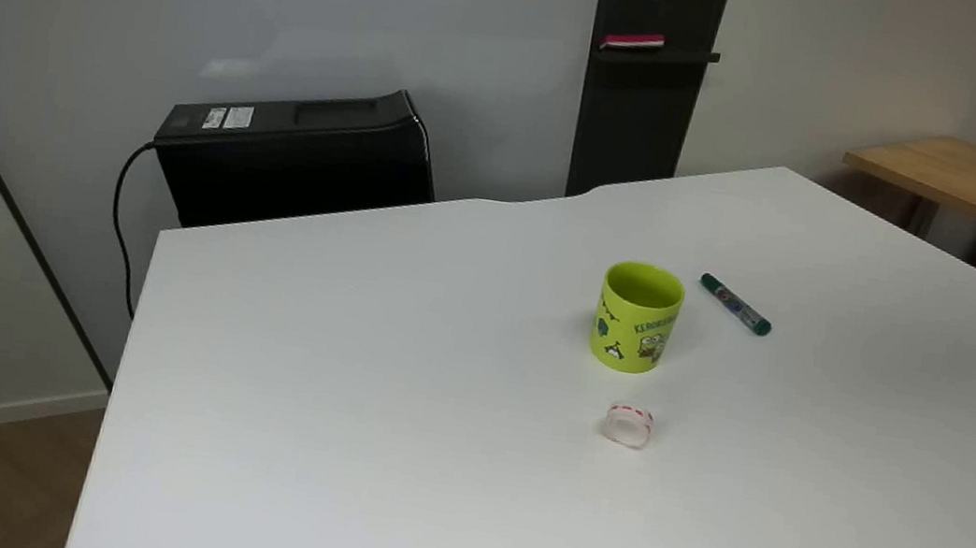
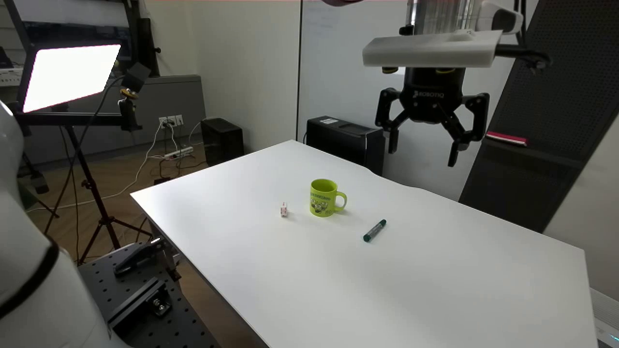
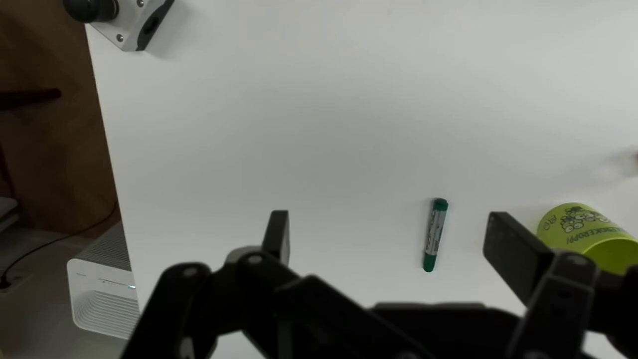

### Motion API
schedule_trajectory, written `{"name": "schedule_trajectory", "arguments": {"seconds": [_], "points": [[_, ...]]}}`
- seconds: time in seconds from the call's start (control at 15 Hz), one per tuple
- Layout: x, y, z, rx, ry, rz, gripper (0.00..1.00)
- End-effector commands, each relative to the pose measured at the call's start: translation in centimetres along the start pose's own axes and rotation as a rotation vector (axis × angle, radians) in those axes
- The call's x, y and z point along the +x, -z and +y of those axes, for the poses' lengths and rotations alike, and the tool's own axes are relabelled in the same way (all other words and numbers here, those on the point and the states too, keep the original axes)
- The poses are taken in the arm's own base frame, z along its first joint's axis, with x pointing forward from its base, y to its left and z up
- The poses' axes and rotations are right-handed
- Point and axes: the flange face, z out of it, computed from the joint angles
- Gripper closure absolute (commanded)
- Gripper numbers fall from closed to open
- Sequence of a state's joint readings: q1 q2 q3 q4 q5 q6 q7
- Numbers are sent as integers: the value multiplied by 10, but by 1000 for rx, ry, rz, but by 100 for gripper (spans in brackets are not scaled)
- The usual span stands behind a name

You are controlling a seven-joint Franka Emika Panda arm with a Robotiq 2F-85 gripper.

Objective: Place the marker inside the yellow mug

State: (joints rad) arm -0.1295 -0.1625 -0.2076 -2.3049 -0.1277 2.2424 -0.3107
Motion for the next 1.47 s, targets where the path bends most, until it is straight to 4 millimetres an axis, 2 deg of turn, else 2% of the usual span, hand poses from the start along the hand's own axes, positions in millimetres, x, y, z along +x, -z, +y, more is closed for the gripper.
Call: {"name": "schedule_trajectory", "arguments": {"seconds": [0.0, 0.07, 0.67, 1.0, 1.4], "points": [[9, 2, 7, -8, -31, -20, 0], [2, -1, 2, -1, -6, -6, 0], [3, -3, 4, -1, -8, -10, 0], [1, -32, 8, 8, -22, -36, 0], [10, -71, 9, 10, -61, -62, 0]]}}
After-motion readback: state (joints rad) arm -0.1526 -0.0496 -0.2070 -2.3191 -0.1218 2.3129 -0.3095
